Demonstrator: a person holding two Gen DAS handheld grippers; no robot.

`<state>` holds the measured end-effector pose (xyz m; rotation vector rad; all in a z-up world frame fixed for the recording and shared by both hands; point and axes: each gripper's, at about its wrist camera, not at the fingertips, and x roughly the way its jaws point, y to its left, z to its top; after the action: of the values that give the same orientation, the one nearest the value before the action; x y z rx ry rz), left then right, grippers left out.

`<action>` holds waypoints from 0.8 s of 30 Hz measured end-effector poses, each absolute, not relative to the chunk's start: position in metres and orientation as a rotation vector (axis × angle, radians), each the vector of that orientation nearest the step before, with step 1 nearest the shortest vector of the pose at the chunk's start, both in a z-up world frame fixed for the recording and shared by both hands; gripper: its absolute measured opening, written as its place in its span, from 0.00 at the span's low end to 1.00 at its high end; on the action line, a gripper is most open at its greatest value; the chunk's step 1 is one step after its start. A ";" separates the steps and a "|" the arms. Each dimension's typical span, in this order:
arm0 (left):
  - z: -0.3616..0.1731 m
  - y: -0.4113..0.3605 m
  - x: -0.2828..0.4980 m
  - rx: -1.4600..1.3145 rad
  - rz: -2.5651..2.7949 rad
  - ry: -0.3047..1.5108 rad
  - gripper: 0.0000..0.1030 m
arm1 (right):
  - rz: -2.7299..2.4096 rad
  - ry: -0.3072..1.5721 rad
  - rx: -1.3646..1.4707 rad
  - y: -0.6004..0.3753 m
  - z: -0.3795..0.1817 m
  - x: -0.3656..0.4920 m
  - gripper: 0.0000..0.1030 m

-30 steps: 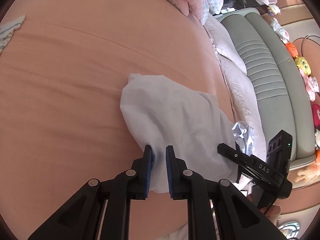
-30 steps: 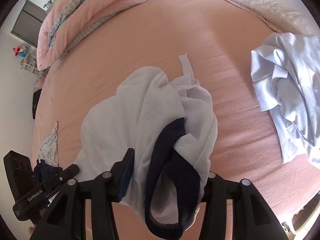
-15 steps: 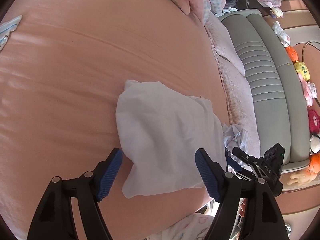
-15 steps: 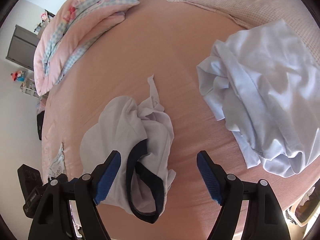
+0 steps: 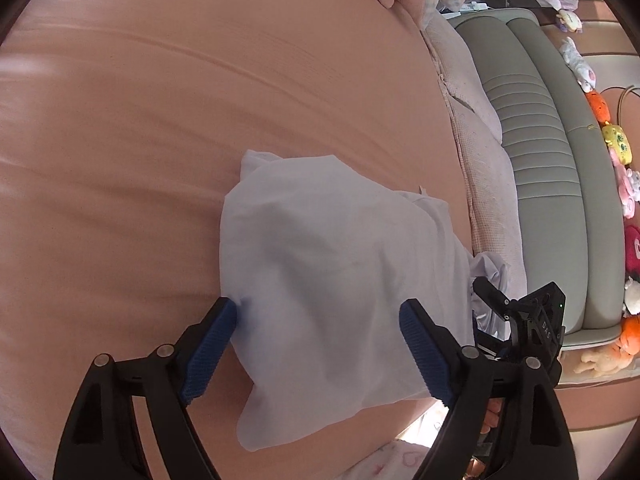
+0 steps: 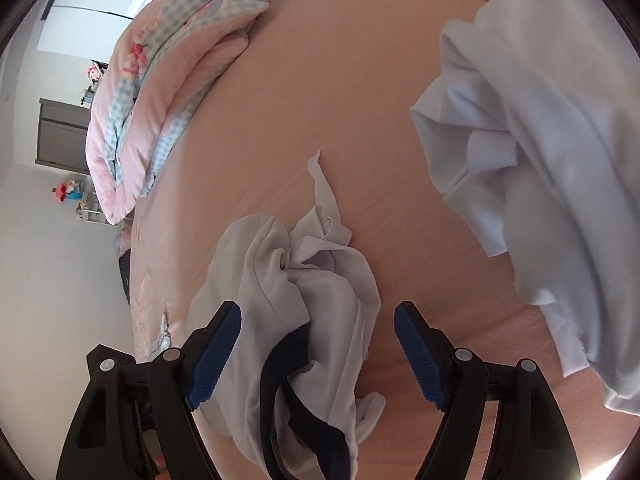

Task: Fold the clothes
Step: 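Grasp the shirt bundle with the left gripper while the right gripper grasps the navy collar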

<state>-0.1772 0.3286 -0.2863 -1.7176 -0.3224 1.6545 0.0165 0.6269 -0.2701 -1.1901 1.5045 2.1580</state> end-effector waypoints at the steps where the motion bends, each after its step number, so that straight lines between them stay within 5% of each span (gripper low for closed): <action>1: -0.288 0.330 -0.177 -1.722 1.655 -0.319 0.82 | 2.161 1.515 -1.198 0.626 -0.273 0.014 0.77; 10: -0.302 0.337 -0.185 -1.735 1.548 -0.488 0.83 | 2.204 1.738 -1.210 0.615 -0.302 -0.006 0.89; 15: -0.297 0.349 -0.181 -1.665 1.443 -0.569 0.83 | 2.195 2.022 -1.084 0.610 -0.311 -0.004 0.95; 24: -0.319 0.340 -0.178 -1.674 1.458 -0.707 0.81 | 2.278 1.789 -1.224 0.590 -0.309 -0.007 0.92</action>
<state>-0.1783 0.3403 -0.3195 -1.6744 -0.7072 1.4575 -0.0071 0.5899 -0.3086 -1.2241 1.7889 2.2781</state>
